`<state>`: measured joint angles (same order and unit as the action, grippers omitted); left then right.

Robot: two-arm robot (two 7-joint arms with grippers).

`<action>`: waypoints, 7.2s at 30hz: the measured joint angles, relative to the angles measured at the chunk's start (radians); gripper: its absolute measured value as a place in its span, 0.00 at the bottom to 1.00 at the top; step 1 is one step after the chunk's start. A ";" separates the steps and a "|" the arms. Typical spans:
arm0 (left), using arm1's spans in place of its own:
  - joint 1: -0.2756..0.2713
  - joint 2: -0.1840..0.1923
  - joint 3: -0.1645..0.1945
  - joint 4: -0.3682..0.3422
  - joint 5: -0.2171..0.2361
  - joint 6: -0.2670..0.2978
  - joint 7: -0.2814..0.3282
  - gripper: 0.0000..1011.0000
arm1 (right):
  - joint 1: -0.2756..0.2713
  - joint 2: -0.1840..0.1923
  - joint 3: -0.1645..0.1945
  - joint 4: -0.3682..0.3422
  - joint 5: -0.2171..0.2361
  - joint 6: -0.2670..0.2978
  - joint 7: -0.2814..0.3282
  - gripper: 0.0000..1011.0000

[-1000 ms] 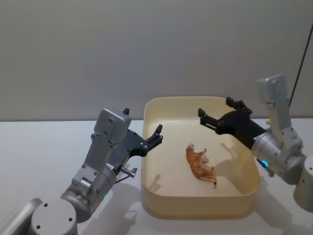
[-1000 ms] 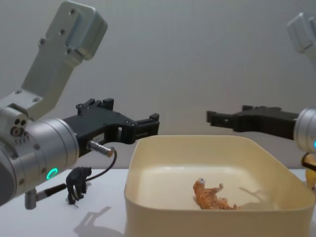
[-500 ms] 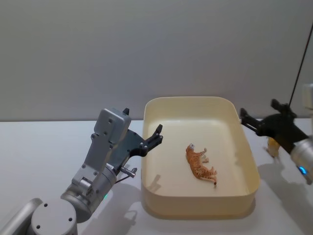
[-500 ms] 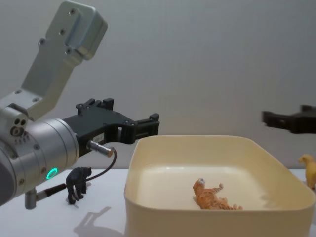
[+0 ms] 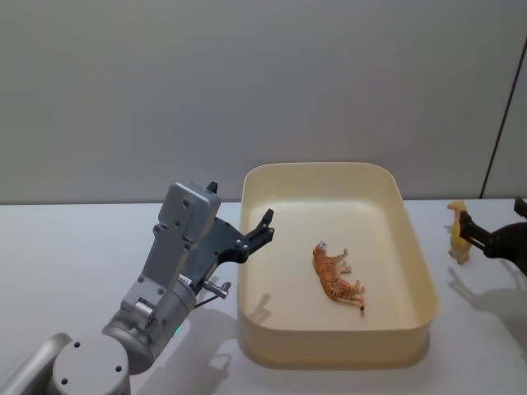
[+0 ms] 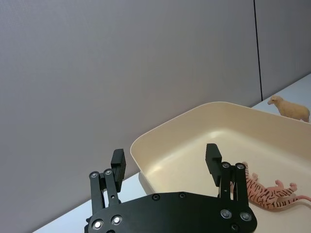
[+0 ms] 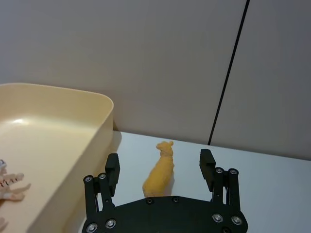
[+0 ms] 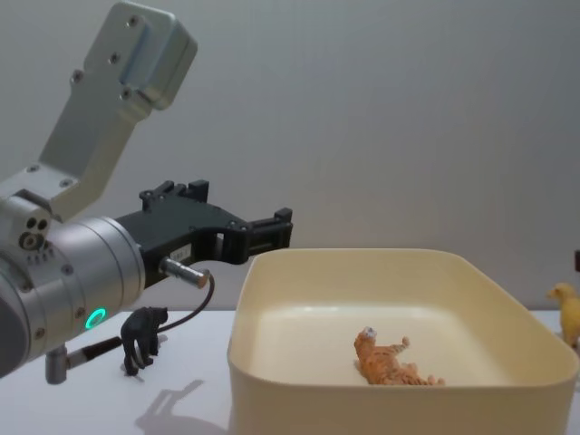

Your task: Pick up the toy alternately with two hands and place it into the central storage box.

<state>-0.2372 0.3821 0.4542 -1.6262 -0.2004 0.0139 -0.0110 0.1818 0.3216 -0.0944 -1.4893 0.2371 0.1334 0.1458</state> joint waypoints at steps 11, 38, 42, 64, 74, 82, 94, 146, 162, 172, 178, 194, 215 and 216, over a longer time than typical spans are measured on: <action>0.000 0.000 0.000 0.000 0.000 0.000 0.000 0.99 | 0.018 -0.009 -0.010 0.073 -0.039 -0.001 -0.017 0.99; 0.000 0.000 0.000 0.000 0.000 0.000 0.000 0.99 | 0.192 -0.106 -0.081 0.380 -0.131 -0.074 -0.079 0.99; 0.000 0.000 0.000 0.000 0.000 0.000 0.000 0.99 | 0.210 -0.115 -0.087 0.413 -0.140 -0.082 -0.087 0.90; 0.000 0.000 0.000 0.000 0.000 0.000 0.000 0.99 | 0.191 -0.114 -0.083 0.397 -0.136 -0.102 -0.112 0.33; 0.000 0.000 0.000 0.000 0.000 0.000 0.000 0.99 | 0.091 -0.072 -0.048 0.238 -0.092 -0.126 -0.123 0.33; 0.000 0.000 0.000 0.000 0.000 0.000 0.000 0.99 | 0.020 -0.033 -0.017 0.087 -0.043 -0.131 -0.088 0.33; 0.000 0.000 0.000 0.000 0.000 0.000 0.000 0.99 | 0.007 -0.021 -0.013 -0.021 0.010 -0.073 0.029 0.33; -0.010 -0.016 -0.016 -0.012 -0.050 0.056 0.047 0.99 | 0.259 -0.193 -0.149 0.214 -0.056 0.010 0.212 0.99; -0.018 -0.020 -0.057 -0.055 -0.156 0.234 0.153 0.99 | 0.263 -0.196 -0.151 0.218 -0.057 0.010 0.214 0.99; -0.077 -0.034 -0.083 0.008 -0.180 0.352 0.105 0.99 | 0.264 -0.197 -0.151 0.219 -0.058 0.010 0.214 0.99; -0.113 -0.047 -0.095 0.063 -0.191 0.405 0.081 0.99 | 0.264 -0.197 -0.151 0.219 -0.058 0.010 0.214 0.99; -0.184 -0.091 -0.117 0.209 -0.229 0.482 0.112 0.99 | 0.264 -0.197 -0.151 0.219 -0.057 0.010 0.214 0.99; -0.255 -0.134 -0.133 0.385 -0.240 0.498 0.123 0.99 | 0.264 -0.197 -0.151 0.219 -0.057 0.010 0.214 0.99; -0.257 -0.134 -0.134 0.388 -0.240 0.498 0.123 0.97 | 0.264 -0.197 -0.151 0.219 -0.057 0.010 0.214 0.99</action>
<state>-0.4937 0.2477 0.3207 -1.2380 -0.4407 0.5123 0.1124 0.4459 0.1246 -0.2458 -1.2699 0.1797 0.1436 0.3599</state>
